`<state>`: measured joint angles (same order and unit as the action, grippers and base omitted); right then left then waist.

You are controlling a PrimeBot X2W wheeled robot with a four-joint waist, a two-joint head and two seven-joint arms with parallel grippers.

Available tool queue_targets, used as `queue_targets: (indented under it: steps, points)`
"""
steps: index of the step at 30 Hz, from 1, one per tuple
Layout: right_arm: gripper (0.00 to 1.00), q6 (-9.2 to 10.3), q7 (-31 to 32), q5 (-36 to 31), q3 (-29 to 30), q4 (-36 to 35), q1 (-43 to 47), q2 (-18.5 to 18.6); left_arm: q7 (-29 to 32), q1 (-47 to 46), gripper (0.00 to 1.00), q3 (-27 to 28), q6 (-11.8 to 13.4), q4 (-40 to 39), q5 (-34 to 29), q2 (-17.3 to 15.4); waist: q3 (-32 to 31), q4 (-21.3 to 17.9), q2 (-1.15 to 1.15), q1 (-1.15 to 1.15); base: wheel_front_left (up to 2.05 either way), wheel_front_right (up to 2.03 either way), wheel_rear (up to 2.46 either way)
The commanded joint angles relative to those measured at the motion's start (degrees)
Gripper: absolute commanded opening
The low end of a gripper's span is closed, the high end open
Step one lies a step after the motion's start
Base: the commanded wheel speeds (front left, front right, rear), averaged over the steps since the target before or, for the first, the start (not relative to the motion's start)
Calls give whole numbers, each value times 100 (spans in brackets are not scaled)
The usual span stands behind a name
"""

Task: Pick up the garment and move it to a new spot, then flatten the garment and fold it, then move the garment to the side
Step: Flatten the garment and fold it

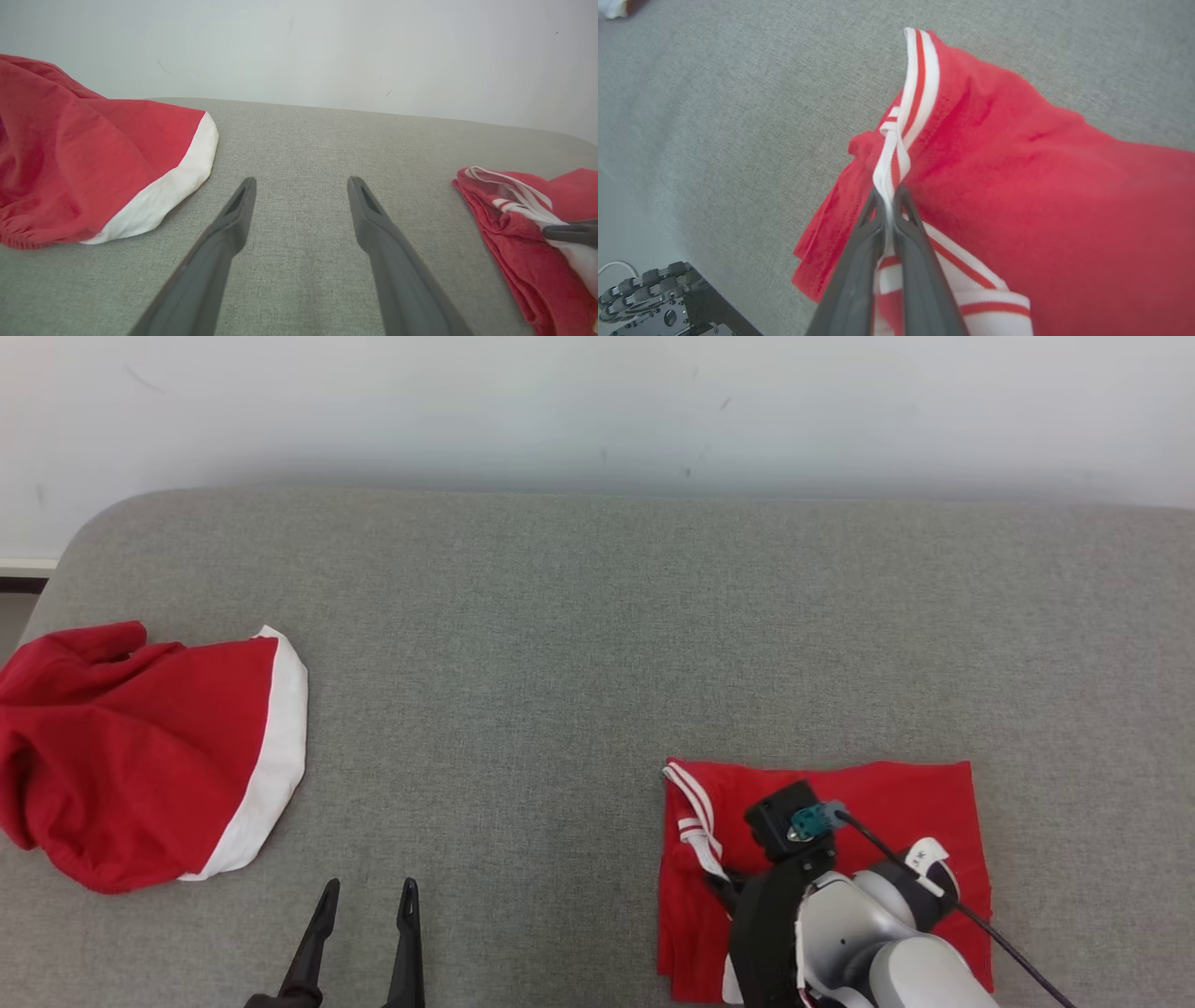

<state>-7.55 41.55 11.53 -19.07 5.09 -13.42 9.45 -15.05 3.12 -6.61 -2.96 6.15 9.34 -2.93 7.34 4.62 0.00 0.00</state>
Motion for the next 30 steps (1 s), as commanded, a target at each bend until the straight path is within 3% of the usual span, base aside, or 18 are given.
queue_targets:
  steps: [1,3,4,5,10,14,24,30]
  points:
    - [0,14,-56,39,-89,89,-80,-46,-16,-69,100,-5,9,23,25,6,-1,7,0,0,0,0,0]
    - [0,14,-100,46,-187,201,-126,-53,-17,-78,100,-27,2,36,31,6,-10,27,0,0,0,0,0]
    - [31,14,-134,90,-255,230,-123,-48,-16,-81,100,-40,1,46,36,6,-17,40,0,0,0,0,0]
    - [100,14,-170,135,-268,250,-121,-46,-16,-81,100,-40,5,48,38,6,-25,47,0,0,0,0,0]
    - [100,14,-644,520,-27,70,-116,-166,-17,-8,100,-8,25,42,15,5,-77,46,0,0,0,0,0]
    - [100,14,-1250,553,503,-253,-57,-137,-16,36,100,22,29,10,6,6,-148,5,0,0,0,0,0]
    - [100,14,-2799,-301,2128,-718,814,-251,-16,166,100,38,24,-11,3,6,-385,-258,0,0,0,0,0]
    - [100,14,-3933,-921,2507,-514,1287,-378,-16,240,100,73,28,29,8,6,-578,-437,0,0,0,0,0]
